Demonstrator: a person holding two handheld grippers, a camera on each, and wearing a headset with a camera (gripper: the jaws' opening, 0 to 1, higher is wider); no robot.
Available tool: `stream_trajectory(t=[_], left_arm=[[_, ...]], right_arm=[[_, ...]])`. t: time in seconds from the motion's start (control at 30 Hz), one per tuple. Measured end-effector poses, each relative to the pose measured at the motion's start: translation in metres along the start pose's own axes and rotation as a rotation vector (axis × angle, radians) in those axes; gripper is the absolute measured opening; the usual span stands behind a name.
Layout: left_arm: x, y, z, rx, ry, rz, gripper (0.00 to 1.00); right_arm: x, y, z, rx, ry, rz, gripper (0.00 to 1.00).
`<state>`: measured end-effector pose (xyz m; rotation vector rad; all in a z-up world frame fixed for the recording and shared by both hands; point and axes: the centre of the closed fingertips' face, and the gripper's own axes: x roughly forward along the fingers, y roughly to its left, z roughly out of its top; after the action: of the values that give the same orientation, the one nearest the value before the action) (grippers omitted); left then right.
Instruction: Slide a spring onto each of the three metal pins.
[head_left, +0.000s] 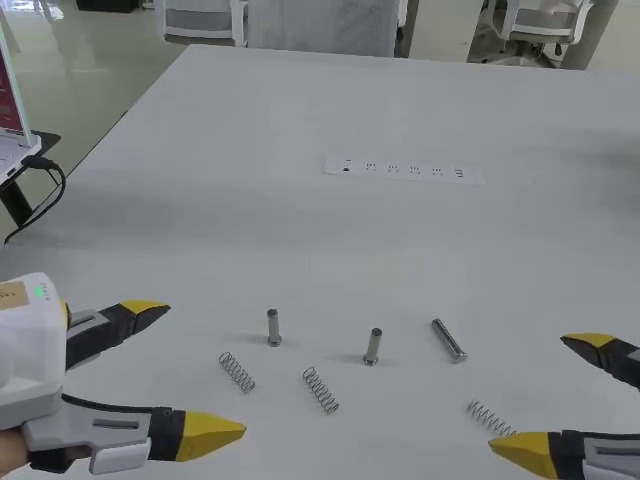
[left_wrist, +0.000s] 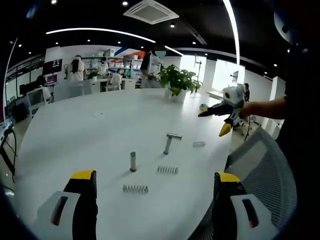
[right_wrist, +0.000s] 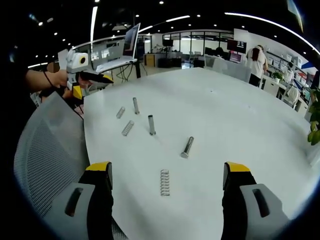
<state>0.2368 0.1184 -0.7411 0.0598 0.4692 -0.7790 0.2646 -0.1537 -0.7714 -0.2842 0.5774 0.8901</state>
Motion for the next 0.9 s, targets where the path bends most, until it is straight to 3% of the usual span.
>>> stream_trajectory(t=[0.9], left_arm=[[-0.0003,-0.0018,0.0014,-0.009,-0.007,-0.006,0.95]], right_arm=[[0.0014,-0.0016,0.0015,-0.005,0.0,0.002,0.92]])
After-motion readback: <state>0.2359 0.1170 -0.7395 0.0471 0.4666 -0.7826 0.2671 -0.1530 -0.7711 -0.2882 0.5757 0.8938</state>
